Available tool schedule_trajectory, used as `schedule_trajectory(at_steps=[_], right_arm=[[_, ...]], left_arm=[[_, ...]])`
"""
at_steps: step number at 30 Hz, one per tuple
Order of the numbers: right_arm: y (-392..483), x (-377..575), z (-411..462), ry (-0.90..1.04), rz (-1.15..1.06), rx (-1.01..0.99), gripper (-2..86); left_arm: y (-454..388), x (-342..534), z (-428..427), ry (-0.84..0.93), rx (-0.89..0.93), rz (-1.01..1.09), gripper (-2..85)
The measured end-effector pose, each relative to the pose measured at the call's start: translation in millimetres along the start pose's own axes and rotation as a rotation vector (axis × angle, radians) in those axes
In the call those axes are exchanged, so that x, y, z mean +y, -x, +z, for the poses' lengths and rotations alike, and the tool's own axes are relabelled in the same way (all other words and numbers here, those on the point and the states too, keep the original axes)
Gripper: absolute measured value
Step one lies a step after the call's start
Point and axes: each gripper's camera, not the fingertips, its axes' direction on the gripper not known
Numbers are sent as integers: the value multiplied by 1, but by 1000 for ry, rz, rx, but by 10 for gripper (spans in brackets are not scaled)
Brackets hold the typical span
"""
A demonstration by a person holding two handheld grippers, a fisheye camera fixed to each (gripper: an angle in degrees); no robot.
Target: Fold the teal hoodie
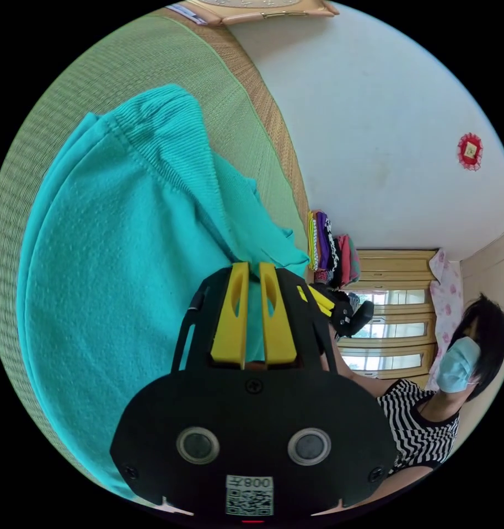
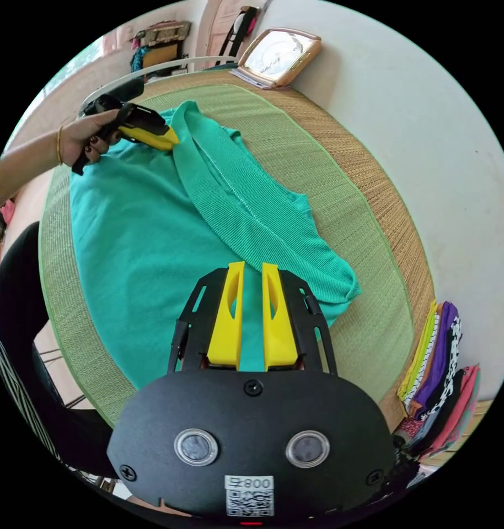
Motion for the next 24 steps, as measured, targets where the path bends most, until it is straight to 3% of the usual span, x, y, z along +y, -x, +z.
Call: schedule_trajectory(at_steps=[12,24], right_arm=[[8,-31,-8,-58,29,54,4],[-46,-67,10,8,138,-95,6]], left_arm=[[-26,-29,18,-63,44,50,4],[-37,-77,59,-101,-69,34,10]])
